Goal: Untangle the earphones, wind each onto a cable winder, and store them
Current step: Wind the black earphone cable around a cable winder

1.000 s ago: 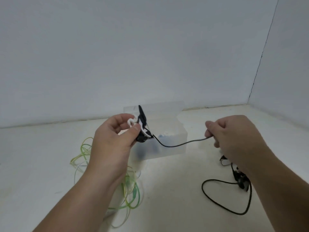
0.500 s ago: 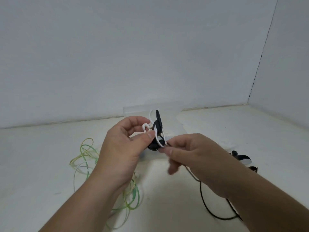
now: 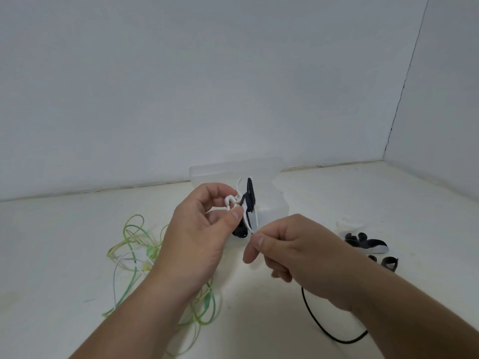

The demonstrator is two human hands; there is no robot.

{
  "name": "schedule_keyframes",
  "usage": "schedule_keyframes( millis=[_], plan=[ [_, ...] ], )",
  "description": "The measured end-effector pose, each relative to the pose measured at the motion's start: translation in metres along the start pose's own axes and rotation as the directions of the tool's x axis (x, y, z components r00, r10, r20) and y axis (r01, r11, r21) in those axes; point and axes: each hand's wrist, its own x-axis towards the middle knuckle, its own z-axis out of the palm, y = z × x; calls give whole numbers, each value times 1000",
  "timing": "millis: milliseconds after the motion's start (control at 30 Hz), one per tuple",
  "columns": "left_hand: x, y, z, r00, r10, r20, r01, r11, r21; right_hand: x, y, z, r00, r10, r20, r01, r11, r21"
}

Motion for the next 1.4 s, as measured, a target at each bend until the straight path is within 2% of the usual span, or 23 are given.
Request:
schedule_keyframes(
  millis=[167,233,367,467,533,633,733,833,933,1000,1100,1233,1400],
  plan=[
    [2,-1,-4,998,54,12,-55,991,119,1,-1,-9,983,-46,-177,52,998,30],
    [0,-2,-3,996,93,16,-94,972,215,-1,-3,-8,983,-76,-166,81,997,21],
    [-3,-1,0,982,186,35,-181,868,462,-4,-6,-6,975,-175,-135,175,984,-11],
    [-4,-1,0,984,166,58,-172,839,516,-6,-8,-15,933,-226,-280,238,971,12],
    [-5,1,1,988,131,85,-156,853,498,-6,-8,-21,873,-286,-396,273,958,-90],
    [-7,6,3,987,51,154,-105,924,369,-3,-6,-25,783,-366,-504,271,929,-254],
    [-6,7,2,967,-5,256,-58,969,239,1,-3,-27,771,-337,-540,250,940,-231],
    [-5,4,2,947,-15,320,-18,995,99,2,0,-29,810,-238,-535,201,971,-128],
    [-3,2,0,948,-6,318,24,998,-52,3,5,-29,866,-116,-487,126,992,-11],
    [-2,3,-1,954,17,298,22,992,-128,4,6,-25,907,-72,-414,71,997,-20],
    [-1,2,0,978,21,206,22,978,-207,5,6,-16,974,-47,-222,25,994,-102],
    [3,-2,-3,997,4,80,13,977,-214,1,3,-9,999,-40,-6,39,993,-108],
    [4,0,-3,1000,-24,3,24,990,-137,-4,-2,-11,999,-35,-20,31,990,-138]
  ],
)
